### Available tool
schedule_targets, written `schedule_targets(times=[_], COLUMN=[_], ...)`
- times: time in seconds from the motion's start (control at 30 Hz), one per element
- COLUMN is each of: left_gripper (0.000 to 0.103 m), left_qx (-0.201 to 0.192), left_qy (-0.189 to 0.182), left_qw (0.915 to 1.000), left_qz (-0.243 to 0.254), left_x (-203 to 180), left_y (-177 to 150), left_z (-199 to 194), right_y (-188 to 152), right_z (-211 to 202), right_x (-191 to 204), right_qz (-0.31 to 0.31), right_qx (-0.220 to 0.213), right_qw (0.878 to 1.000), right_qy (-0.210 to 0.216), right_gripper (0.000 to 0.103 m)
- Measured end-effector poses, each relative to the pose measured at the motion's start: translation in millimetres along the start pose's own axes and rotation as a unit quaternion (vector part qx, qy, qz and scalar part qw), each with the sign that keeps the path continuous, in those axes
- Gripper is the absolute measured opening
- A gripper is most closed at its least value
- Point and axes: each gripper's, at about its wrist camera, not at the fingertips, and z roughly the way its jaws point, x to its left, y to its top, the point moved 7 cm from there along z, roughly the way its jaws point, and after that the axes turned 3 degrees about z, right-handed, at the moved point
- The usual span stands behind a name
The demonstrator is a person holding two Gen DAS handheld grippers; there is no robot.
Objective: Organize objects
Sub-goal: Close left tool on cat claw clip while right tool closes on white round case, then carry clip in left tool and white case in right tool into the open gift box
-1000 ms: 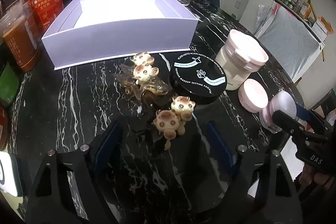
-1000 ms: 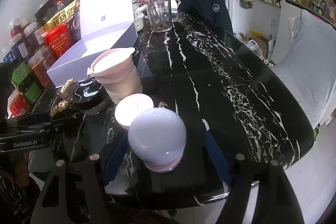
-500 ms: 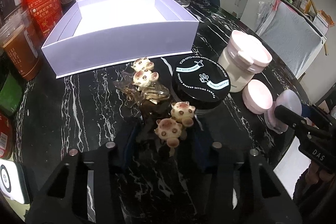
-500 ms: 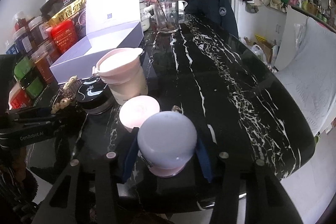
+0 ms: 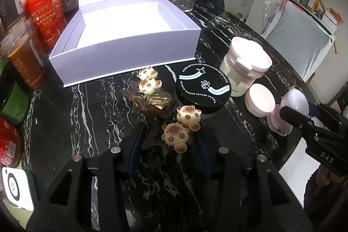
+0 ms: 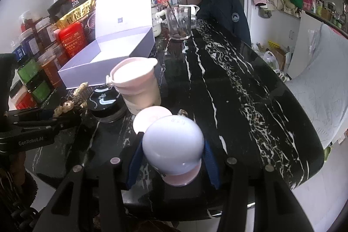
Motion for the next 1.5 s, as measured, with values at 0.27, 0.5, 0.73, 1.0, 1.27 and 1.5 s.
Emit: schedule_targets(times=[0.27,0.5,0.73,1.0,1.27,1.5], left_gripper=[0.043,0.043,0.043,0.043,0.043,0.043], left_qx=[-0.011,-0.019,-0.025,-0.031,-0.035,-0.038], left_qy=[-0.007,-0.007,0.001,0.015,0.029,0.039], left_qw=[0.9999,0.9998,0.9997,0.9994,0.999,0.9985], left_qz=[0.005,0.004,0.002,0.0,-0.003,-0.006], left_x=[1.0,5.6,10.4,17.9,30.6,44.6], left_y=[8.3,13.8,18.8,30.5,47.9,65.4], left_z=[-11.0,-19.6,-28.5,-37.1,-39.7,-37.1], right_y=[8.2,16.5,28.8,48.6,73.5,92.7], right_z=[-3.4,-8.0,-12.2,-15.9,-13.3,-4.4], right_x=[5.6,13.5,23.0,36.2,52.0,65.8], right_qz=[-0.004,-0.017,-0.035,-0.057,-0.078,-0.102], right_qx=[-0.005,-0.011,-0.02,-0.032,-0.036,-0.038], right_qw=[1.0,1.0,0.999,0.997,0.994,0.991], right_qy=[0.007,0.015,0.026,0.047,0.074,0.081], right_gripper=[0.052,0.052,0.052,0.052,0.052,0.052])
